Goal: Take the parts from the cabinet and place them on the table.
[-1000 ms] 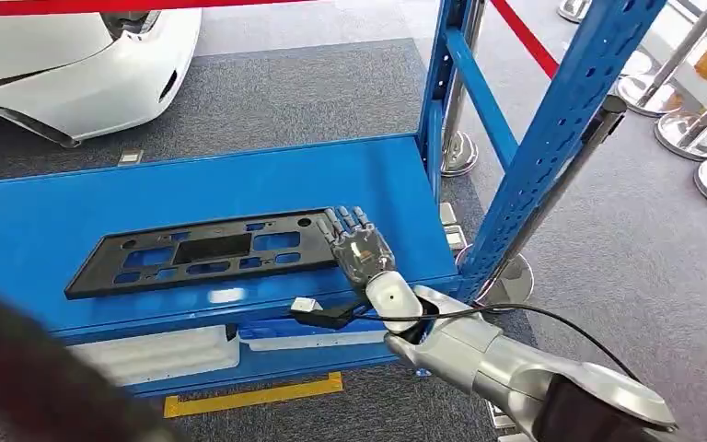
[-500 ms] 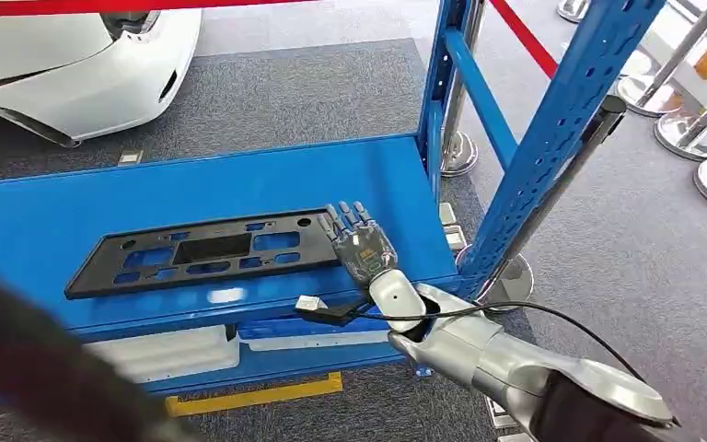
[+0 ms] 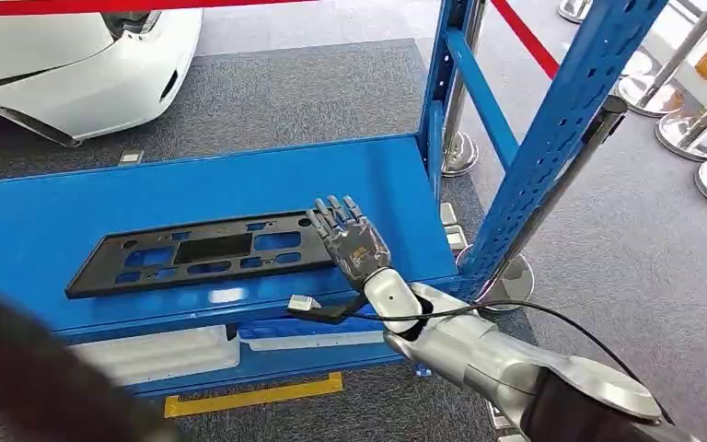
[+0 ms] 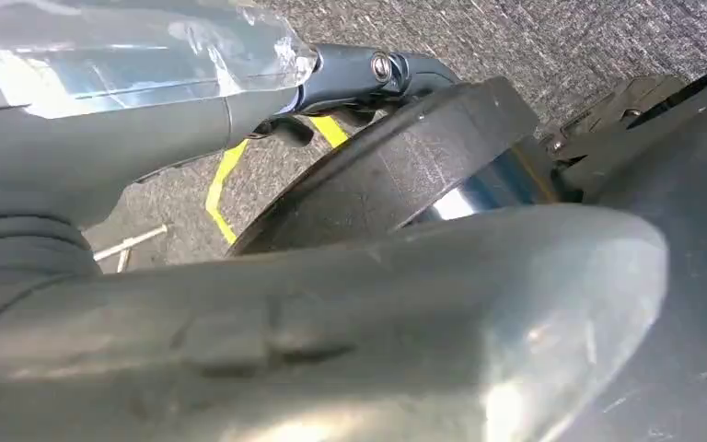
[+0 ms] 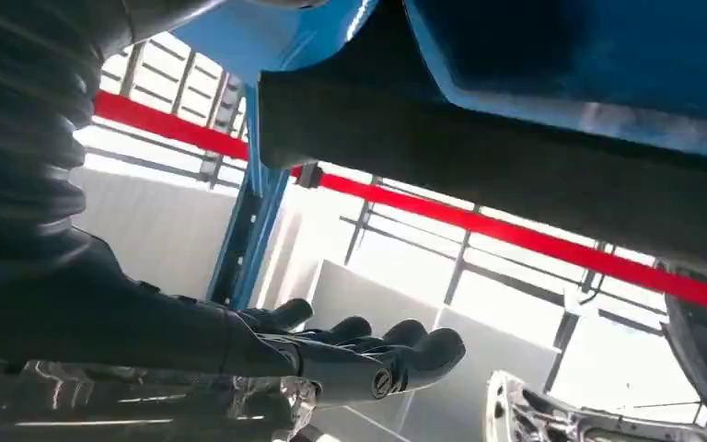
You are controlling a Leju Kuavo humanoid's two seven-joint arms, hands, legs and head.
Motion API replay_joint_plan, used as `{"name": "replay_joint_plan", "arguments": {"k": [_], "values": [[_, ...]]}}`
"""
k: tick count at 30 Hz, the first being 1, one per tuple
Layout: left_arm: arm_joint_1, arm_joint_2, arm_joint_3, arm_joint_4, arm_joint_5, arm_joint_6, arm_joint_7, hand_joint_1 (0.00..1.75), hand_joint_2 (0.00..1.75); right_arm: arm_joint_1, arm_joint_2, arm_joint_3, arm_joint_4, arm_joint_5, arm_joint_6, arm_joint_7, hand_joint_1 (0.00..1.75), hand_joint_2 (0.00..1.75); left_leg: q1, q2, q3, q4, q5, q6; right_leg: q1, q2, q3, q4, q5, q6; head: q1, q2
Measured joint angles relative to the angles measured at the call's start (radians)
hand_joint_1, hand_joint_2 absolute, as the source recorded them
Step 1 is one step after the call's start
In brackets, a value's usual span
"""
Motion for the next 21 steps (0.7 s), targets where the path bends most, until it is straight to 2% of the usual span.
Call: {"name": "replay_joint_plan", "arguments": {"k": [6,12,17,21], "values": [[0.000,0.002,-0.001,0.002,-0.009,-0.008,-0.007,0.00,0.00,0.000,0.001,0.000,0.000,0.000,-0.113,-0.003,0.00,1.75,0.000,0.000,0.000,0.000,0.000,0.000,0.000,0.000,0.000,0.000,0.000,0.000,0.000,0.000],[0.000,0.002,-0.003,0.003,-0.011,-0.007,-0.011,0.00,0.00,0.004,0.001,-0.008,-0.015,-0.016,-0.280,-0.019,0.00,1.75,0.000,0.000,0.000,0.000,0.000,0.000,0.000,0.000,0.000,0.000,0.000,0.000,0.000,0.000],[0.001,0.002,-0.003,0.003,-0.013,-0.007,-0.014,0.00,0.00,0.007,0.001,-0.009,-0.028,-0.015,-0.333,-0.043,0.00,1.75,0.000,0.000,0.000,0.000,0.000,0.000,0.000,0.000,0.000,0.000,0.000,0.000,0.000,0.000],[0.001,0.002,-0.003,0.004,-0.013,-0.006,-0.014,0.00,0.00,0.010,0.001,-0.009,-0.036,-0.015,-0.343,-0.053,0.00,1.75,0.000,0.000,0.000,0.000,0.000,0.000,0.000,0.000,0.000,0.000,0.000,0.000,0.001,0.000]]}}
